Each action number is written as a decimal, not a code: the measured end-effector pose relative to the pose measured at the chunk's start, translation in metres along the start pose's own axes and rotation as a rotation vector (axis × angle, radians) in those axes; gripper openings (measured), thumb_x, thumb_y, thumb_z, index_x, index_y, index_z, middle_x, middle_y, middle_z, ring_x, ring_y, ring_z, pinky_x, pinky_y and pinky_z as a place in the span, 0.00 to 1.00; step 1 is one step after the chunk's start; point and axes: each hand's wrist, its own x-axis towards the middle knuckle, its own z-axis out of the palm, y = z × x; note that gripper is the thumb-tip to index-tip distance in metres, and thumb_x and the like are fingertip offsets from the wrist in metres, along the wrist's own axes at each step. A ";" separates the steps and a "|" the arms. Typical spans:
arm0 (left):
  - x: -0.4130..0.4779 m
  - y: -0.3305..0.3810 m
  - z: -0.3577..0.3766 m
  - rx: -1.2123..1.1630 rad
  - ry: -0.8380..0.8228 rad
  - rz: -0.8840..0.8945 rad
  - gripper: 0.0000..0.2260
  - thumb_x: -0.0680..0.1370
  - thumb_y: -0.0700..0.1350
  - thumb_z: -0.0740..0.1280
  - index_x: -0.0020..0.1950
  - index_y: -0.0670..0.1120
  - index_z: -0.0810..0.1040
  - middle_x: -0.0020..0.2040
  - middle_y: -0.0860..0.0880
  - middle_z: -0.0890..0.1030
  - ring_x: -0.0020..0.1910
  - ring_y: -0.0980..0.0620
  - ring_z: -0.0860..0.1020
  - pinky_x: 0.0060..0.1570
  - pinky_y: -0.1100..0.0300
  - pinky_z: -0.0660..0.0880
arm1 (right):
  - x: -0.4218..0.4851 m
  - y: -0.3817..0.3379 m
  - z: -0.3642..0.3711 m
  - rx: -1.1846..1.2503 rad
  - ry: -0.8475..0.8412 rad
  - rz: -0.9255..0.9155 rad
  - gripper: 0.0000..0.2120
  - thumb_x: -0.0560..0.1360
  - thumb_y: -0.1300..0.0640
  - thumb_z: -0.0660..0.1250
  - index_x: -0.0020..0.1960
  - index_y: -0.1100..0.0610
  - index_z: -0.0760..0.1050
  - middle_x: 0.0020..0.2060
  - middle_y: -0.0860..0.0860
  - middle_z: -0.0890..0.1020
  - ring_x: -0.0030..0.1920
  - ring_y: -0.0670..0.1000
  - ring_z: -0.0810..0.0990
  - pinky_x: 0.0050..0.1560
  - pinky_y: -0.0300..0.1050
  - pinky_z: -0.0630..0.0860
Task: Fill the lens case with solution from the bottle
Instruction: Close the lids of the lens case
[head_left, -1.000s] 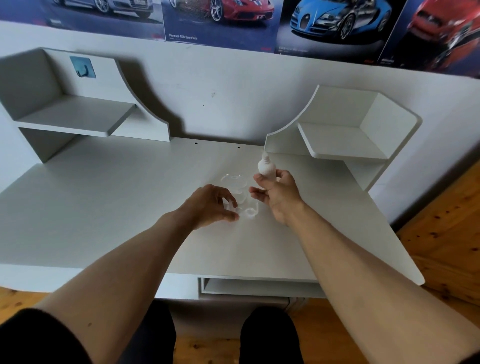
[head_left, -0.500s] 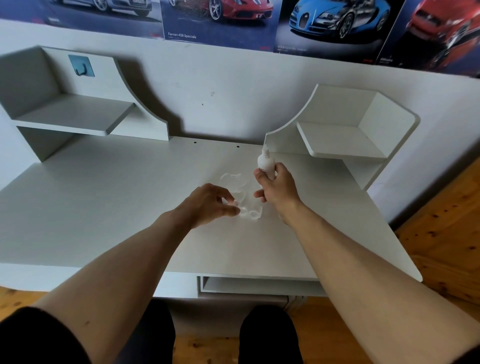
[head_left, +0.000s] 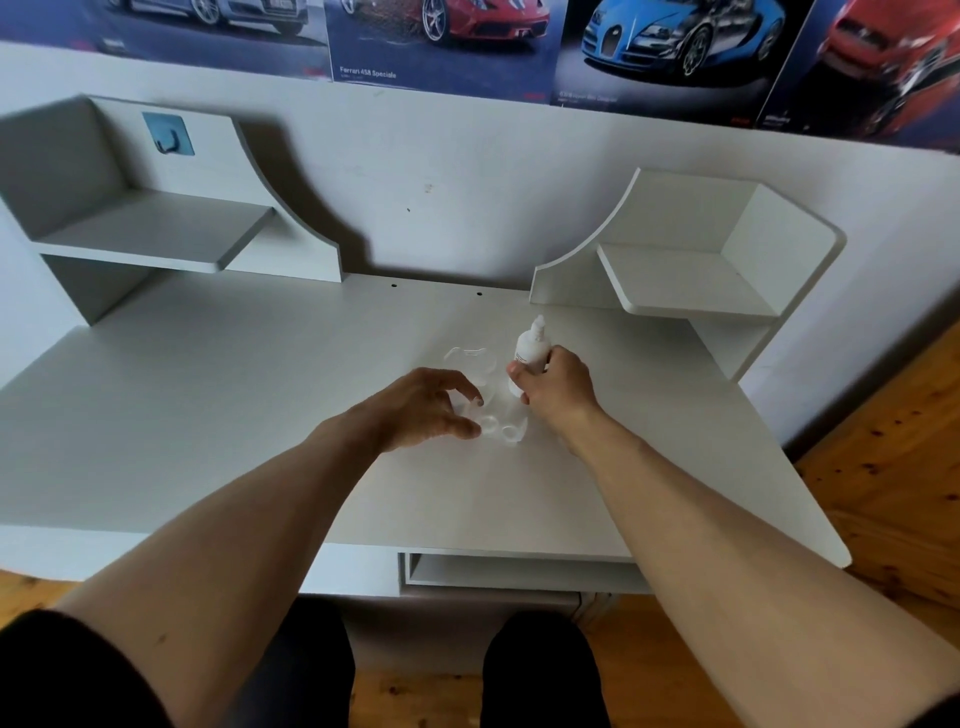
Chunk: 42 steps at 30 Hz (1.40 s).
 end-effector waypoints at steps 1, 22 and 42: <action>0.000 0.000 -0.001 0.001 -0.014 0.002 0.13 0.71 0.48 0.75 0.54 0.57 0.79 0.40 0.52 0.80 0.42 0.53 0.79 0.42 0.60 0.73 | 0.000 0.000 0.000 -0.002 0.000 0.004 0.20 0.74 0.50 0.66 0.59 0.63 0.72 0.54 0.61 0.79 0.58 0.61 0.76 0.52 0.52 0.77; -0.002 -0.009 0.003 0.001 0.134 0.032 0.05 0.72 0.45 0.75 0.44 0.54 0.82 0.33 0.53 0.79 0.30 0.57 0.75 0.32 0.64 0.70 | -0.015 -0.013 -0.006 -0.242 -0.039 0.057 0.23 0.75 0.53 0.64 0.62 0.68 0.69 0.58 0.62 0.77 0.60 0.61 0.75 0.51 0.48 0.73; -0.001 -0.002 0.004 -0.184 0.153 -0.036 0.13 0.79 0.42 0.59 0.49 0.46 0.84 0.31 0.53 0.84 0.26 0.66 0.74 0.26 0.70 0.67 | -0.025 -0.007 -0.001 -0.125 -0.153 0.111 0.16 0.73 0.58 0.55 0.53 0.66 0.75 0.35 0.59 0.82 0.26 0.55 0.77 0.24 0.41 0.71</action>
